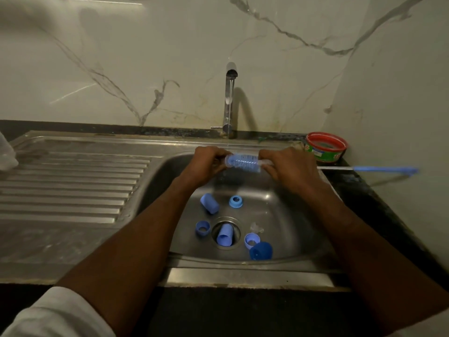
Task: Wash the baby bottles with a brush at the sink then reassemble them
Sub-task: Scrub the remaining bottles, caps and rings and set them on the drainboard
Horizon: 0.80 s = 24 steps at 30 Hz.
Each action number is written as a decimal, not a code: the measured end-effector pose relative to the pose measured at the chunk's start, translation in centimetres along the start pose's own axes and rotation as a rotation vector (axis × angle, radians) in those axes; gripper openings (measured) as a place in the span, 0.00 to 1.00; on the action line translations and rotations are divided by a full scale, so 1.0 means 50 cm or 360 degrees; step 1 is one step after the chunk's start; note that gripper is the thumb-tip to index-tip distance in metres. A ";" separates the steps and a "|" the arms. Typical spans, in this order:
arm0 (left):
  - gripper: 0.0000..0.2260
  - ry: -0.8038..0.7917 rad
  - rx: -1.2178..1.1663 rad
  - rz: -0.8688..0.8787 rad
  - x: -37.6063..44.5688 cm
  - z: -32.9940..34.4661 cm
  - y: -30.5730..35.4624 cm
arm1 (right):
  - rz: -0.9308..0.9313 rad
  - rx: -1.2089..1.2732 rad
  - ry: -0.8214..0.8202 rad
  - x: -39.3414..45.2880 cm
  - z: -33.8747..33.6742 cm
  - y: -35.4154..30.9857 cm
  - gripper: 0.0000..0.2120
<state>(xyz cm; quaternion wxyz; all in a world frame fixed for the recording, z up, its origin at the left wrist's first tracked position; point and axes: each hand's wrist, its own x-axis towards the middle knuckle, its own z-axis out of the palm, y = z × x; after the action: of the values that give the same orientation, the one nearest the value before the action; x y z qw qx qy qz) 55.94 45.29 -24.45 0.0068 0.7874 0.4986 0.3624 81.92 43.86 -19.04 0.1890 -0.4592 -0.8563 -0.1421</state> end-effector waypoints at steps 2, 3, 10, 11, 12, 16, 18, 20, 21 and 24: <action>0.15 -0.0055 0.0047 0.0020 0.001 -0.001 0.000 | -0.0019 -0.0162 -0.0094 0.011 -0.008 -0.004 0.04; 0.15 -0.0091 0.0080 0.0048 0.001 0.000 -0.001 | -0.0049 -0.0297 -0.0130 0.018 -0.008 -0.010 0.06; 0.10 0.0115 0.0171 0.0144 -0.002 -0.018 -0.008 | 0.0450 0.0434 -0.0221 0.023 0.009 -0.049 0.08; 0.10 0.0151 0.0227 0.0192 0.001 -0.019 -0.003 | 0.0764 0.0843 -0.0457 0.037 0.003 -0.048 0.09; 0.11 0.0137 0.0294 0.0247 0.002 -0.015 0.002 | 0.1076 0.1151 -0.0723 0.046 -0.010 -0.048 0.11; 0.12 0.0040 0.0359 0.0259 0.010 0.003 0.006 | 0.1122 0.1154 -0.0844 0.053 -0.010 -0.026 0.17; 0.11 0.0007 0.0291 0.0157 0.016 0.014 0.003 | 0.0613 0.0699 -0.0470 0.040 0.004 -0.015 0.21; 0.12 -0.0078 0.0295 0.0041 0.019 0.023 -0.003 | 0.0118 0.0195 -0.0290 0.030 0.014 -0.005 0.29; 0.13 -0.0120 0.0294 0.0020 0.019 0.027 -0.007 | -0.0024 -0.0029 -0.0273 0.028 0.015 -0.001 0.29; 0.14 -0.0178 0.0264 0.0079 0.015 0.021 -0.014 | -0.0112 -0.0391 -0.0133 0.027 0.013 -0.010 0.18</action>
<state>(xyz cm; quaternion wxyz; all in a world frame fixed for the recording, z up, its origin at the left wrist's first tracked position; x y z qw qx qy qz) 56.19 46.58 -25.07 -0.0396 0.8164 0.5061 0.2754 80.66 44.85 -19.04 0.0904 -0.4539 -0.8552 -0.2331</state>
